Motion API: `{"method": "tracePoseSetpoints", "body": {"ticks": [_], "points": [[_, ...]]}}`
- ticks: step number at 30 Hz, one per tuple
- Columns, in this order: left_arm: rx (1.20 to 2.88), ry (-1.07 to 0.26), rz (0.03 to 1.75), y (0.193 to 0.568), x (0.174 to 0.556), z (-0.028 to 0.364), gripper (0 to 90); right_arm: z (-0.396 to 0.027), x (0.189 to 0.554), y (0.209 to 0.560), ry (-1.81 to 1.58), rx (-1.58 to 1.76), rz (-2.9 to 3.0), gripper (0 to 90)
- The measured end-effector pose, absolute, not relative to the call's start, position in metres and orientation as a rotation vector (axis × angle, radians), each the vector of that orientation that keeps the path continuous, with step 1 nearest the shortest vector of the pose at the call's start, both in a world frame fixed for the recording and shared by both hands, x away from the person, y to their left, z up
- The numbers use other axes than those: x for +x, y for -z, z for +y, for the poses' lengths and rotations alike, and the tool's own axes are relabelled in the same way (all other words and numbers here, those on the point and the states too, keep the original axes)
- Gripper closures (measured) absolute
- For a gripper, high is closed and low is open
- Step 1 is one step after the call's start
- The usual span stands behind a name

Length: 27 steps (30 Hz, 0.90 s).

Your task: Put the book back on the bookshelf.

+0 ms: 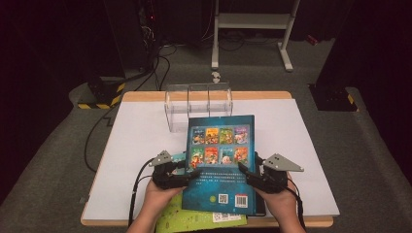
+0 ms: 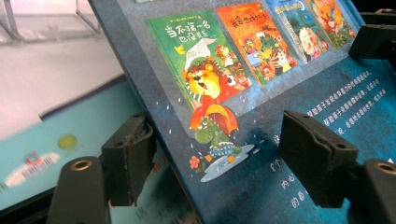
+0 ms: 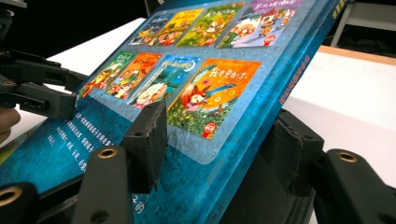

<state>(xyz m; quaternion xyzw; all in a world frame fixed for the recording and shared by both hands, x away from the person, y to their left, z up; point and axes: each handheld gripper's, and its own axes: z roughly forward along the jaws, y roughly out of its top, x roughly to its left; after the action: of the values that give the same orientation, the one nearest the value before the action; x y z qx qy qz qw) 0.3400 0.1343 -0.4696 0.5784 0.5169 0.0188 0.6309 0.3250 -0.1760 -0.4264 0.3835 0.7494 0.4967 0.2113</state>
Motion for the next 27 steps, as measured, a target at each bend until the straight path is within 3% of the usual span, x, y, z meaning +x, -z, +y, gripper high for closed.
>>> {"method": "tracePoseSetpoints", "body": {"ticks": [13,27], "points": [[1.28,-0.073,1.146,0.461,0.352,0.148,40.0,-0.163,0.34,0.412,-1.358,1.091,2.059,42.4],[1.212,-0.276,1.054,0.435,0.331,0.157,49.8,-0.147,0.327,0.382,-1.424,0.981,1.928,49.1]]}}
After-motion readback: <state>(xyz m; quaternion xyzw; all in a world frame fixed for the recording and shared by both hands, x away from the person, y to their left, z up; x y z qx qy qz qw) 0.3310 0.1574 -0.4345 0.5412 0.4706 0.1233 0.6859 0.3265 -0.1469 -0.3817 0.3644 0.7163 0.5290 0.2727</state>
